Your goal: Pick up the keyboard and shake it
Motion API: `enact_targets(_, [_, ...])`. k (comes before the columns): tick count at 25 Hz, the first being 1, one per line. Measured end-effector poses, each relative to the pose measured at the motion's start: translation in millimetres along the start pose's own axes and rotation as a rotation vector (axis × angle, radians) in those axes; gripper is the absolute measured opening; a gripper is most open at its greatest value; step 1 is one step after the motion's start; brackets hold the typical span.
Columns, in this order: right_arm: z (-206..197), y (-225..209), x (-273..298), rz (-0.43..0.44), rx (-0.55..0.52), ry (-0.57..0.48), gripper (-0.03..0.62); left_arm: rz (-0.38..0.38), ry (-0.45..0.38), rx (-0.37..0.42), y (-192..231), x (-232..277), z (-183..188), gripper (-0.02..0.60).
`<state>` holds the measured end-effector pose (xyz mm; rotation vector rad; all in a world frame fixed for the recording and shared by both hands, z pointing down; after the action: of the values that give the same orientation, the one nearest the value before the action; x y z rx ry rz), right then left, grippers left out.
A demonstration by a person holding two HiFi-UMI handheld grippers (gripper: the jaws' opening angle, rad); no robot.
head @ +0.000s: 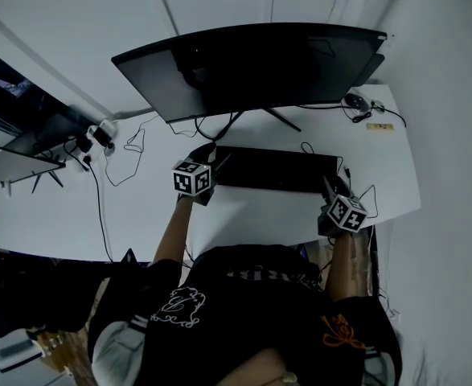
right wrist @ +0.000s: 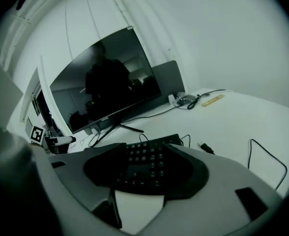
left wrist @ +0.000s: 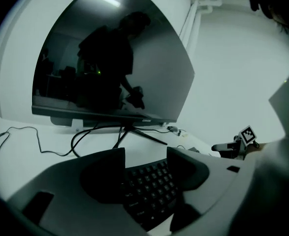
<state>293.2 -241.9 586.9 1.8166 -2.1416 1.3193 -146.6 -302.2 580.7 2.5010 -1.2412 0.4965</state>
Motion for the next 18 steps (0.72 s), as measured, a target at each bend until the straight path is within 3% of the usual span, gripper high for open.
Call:
enact_targets(6, [-1.7, 60.2, -25.4, 0.141, -0.051, -0.058, 0.188, -0.069, -0.072, 0.117, -44.0, -35.6, 26.2, 0.25])
enact_targets(11, [-22.8, 107.0, -48.8, 0.237, -0.088, -0.057, 0.15, -0.103, -0.138, 0.127, -82.4, -73.0, 31.3, 0.214])
enact_targets(18, [-59.5, 153.2, -77.5, 0.295, -0.098, -0.062, 0.106, -0.143, -0.126, 0.145, -112.4, -124.6, 14.5, 0.169])
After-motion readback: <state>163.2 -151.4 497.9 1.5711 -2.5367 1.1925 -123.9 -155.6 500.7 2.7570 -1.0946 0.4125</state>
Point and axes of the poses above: the fingertips, and each gripper's own axes: x forward along the fingers, y to its left, z out of its top, the point moved 10 cm from there along -x, backward along the fingers, and after that the axes turned 15 degrees about x, right-handed, at the moved point
